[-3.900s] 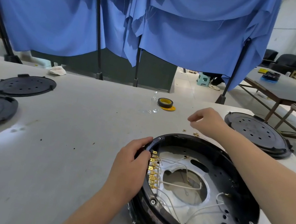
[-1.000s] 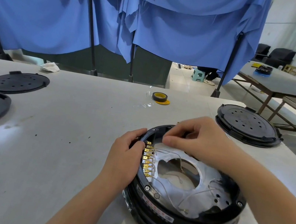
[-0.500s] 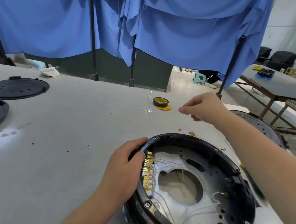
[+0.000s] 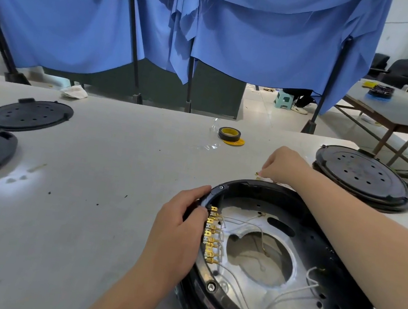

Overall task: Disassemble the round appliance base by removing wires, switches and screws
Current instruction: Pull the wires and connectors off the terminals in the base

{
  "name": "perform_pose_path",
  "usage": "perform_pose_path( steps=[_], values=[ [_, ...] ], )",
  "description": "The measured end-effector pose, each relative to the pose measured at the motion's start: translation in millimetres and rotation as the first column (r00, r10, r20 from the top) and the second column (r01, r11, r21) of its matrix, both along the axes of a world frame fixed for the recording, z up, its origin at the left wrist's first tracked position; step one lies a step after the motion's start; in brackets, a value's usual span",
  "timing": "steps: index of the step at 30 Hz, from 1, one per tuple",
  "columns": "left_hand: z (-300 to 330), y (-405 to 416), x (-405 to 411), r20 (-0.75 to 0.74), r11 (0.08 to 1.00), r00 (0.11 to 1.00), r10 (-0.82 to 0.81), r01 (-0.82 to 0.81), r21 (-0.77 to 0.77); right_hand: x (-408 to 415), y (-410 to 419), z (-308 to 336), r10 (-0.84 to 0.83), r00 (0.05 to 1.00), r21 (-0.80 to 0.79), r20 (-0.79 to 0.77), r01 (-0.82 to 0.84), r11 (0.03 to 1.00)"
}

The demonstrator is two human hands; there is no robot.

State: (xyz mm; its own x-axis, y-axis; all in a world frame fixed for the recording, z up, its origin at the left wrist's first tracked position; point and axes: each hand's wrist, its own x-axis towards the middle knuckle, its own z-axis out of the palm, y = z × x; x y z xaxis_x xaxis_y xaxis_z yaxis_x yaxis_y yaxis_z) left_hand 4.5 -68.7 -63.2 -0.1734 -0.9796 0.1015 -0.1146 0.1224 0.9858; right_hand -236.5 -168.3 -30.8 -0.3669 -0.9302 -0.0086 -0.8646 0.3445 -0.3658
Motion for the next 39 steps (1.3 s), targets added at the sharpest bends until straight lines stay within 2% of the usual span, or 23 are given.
perform_pose_path(
  steps=[3,6,9,12,16,20,23,27,31,35,39],
  values=[
    [1,0,0,0.002,1.0,1.0,0.004,-0.004,0.006,0,3,5,-0.011,1.0,-0.081,0.002,0.011,0.997],
    [1,0,-1,0.001,1.0,1.0,0.002,-0.002,0.017,7,11,14,0.018,1.0,-0.24,0.018,-0.014,0.971],
    [1,0,0,0.001,1.0,1.0,0.005,-0.005,0.014,25,27,24,0.133,0.991,-0.385,0.014,-0.117,0.916],
    [0,0,0,0.005,1.0,1.0,0.001,-0.001,0.009,45,48,31,0.266,0.964,-0.452,0.0,-0.237,0.86],
    [0,-1,1,0.008,1.0,1.0,-0.007,0.007,0.012,70,78,36,0.423,0.905,-0.386,0.04,-0.377,0.842],
    [0,-2,0,0.004,1.0,1.0,-0.015,0.015,0.009,84,97,35,0.491,0.869,-0.287,0.067,-0.455,0.843],
    [1,-2,-1,0.006,1.0,1.0,-0.01,0.01,0.004,86,101,36,0.462,0.886,-0.175,0.045,-0.448,0.877],
    [3,-2,0,0.019,1.0,1.0,-0.018,0.019,-0.01,88,102,33,0.41,0.903,-0.044,0.129,-0.408,0.912],
    [3,-1,0,0.024,0.999,0.999,-0.035,0.035,-0.017,93,103,22,0.392,0.894,-0.053,0.218,-0.39,0.919],
    [3,-1,0,0.039,0.999,0.999,-0.032,0.033,-0.031,92,105,17,0.383,0.82,-0.09,0.425,-0.383,0.92],
    [3,-1,0,0.042,0.999,0.999,-0.026,0.027,-0.031,89,105,11,0.418,0.808,-0.127,0.415,-0.404,0.906]
  ],
)
